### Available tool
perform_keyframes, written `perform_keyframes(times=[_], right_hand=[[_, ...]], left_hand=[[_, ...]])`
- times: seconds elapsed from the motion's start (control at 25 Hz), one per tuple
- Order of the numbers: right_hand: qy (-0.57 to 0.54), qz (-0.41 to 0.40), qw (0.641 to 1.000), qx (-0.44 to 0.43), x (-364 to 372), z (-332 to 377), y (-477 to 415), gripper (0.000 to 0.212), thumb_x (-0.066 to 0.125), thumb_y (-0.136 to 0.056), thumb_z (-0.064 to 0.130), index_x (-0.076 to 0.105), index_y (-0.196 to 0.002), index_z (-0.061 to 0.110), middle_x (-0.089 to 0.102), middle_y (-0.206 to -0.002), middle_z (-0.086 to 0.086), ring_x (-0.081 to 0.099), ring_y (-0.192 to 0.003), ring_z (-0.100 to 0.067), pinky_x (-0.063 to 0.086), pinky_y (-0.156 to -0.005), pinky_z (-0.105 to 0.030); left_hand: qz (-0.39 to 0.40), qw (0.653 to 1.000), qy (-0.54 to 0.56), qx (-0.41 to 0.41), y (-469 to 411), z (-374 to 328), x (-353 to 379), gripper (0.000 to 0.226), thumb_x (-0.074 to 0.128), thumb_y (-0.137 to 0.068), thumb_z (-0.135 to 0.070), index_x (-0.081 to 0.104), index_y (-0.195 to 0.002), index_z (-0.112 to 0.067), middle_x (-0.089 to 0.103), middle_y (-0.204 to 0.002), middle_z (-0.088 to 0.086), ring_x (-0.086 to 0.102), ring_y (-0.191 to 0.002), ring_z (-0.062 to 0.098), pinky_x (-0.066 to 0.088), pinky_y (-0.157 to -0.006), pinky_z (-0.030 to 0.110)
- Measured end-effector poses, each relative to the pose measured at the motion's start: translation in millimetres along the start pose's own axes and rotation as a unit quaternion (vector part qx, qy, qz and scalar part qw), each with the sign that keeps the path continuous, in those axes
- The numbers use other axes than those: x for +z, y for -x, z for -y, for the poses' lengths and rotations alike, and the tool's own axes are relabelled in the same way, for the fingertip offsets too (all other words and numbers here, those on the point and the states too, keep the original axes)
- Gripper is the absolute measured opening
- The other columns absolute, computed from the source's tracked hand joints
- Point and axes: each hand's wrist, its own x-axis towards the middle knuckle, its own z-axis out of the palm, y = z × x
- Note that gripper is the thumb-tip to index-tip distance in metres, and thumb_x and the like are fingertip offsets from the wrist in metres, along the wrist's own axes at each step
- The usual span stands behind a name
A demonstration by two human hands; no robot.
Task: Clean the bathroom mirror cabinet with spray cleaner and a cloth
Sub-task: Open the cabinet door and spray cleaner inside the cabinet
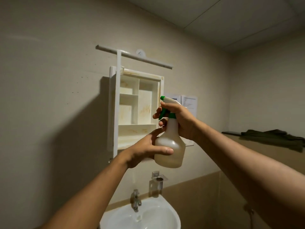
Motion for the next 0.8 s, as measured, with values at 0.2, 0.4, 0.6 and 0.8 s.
perform_keyframes(times=[0.2, 0.4, 0.6, 0.8], right_hand=[[0.039, -0.079, 0.996, -0.021, -71.9, -12.1, -72.0, 0.052, 0.051, -0.101, 0.053, 0.067, -0.106, 0.004, 0.074, -0.097, -0.014, 0.075, -0.081, -0.027, 0.061, -0.068, -0.037], [0.023, -0.116, 0.992, -0.038, -115.5, -37.3, -127.9, 0.056, 0.050, -0.101, 0.056, 0.068, -0.112, 0.004, 0.074, -0.103, -0.017, 0.075, -0.095, -0.033, 0.064, -0.076, -0.042], [-0.027, -0.076, 0.995, -0.059, -127.3, -71.6, -194.3, 0.052, 0.052, -0.101, 0.054, 0.069, -0.109, 0.006, 0.075, -0.099, -0.018, 0.077, -0.089, -0.030, 0.064, -0.076, -0.041], [-0.130, -0.003, 0.988, -0.079, -122.7, -107.9, -264.5, 0.049, 0.060, -0.099, 0.050, 0.071, -0.107, 0.003, 0.075, -0.097, -0.021, 0.075, -0.092, -0.035, 0.063, -0.073, -0.040]], left_hand=[[-0.023, 0.999, -0.041, 0.005, -100.0, 3.1, -11.4, 0.086, 0.087, -0.074, -0.035, 0.039, -0.145, -0.044, 0.064, -0.135, -0.012, 0.065, -0.119, 0.014, 0.060, -0.093, 0.038], [-0.078, 0.984, -0.158, -0.037, -153.0, -0.2, -42.5, 0.092, 0.082, -0.083, -0.048, 0.030, -0.157, -0.035, 0.053, -0.146, -0.004, 0.061, -0.122, 0.013, 0.056, -0.101, 0.041], [-0.159, 0.876, -0.452, -0.051, -161.8, -21.6, -81.1, 0.085, 0.074, -0.088, -0.054, 0.033, -0.159, -0.030, 0.044, -0.157, -0.003, 0.047, -0.137, 0.016, 0.045, -0.111, 0.038], [-0.243, 0.629, -0.737, -0.047, -165.4, -53.2, -102.6, 0.072, 0.062, -0.092, -0.062, 0.043, -0.153, -0.030, 0.042, -0.158, -0.003, 0.035, -0.145, 0.018, 0.032, -0.118, 0.041]])
